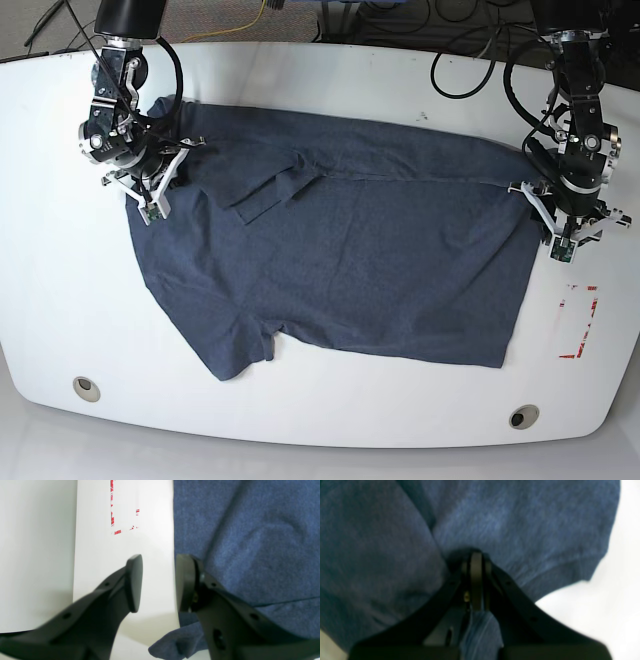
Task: Layout the t-shirt on the table in an organized manner, then fold the t-shirt properly
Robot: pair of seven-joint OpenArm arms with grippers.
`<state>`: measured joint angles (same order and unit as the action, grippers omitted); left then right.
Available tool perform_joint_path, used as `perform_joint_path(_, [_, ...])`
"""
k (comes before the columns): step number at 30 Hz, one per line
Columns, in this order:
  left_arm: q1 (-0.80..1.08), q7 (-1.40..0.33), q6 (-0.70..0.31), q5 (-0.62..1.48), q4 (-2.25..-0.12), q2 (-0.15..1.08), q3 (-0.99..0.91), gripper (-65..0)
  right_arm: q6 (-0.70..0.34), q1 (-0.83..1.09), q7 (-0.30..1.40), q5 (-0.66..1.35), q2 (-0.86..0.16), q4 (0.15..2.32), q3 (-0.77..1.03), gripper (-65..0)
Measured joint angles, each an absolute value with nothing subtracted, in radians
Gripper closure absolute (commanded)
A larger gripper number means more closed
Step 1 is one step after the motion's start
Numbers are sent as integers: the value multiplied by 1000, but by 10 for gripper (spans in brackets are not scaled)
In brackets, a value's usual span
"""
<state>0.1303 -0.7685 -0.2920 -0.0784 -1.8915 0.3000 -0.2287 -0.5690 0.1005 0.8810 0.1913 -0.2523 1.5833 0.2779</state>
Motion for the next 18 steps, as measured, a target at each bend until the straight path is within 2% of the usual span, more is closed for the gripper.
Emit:
perform_joint_path(5, [150,-763,-292,-79,-1892,300,-229,-196,-573,84,813,218,-267,1513,278,-1])
perform_joint_path(18, [224,-765,-293,-78,-1892,300,-227,-199,-582,3,682,244,-421,1354,150,-1])
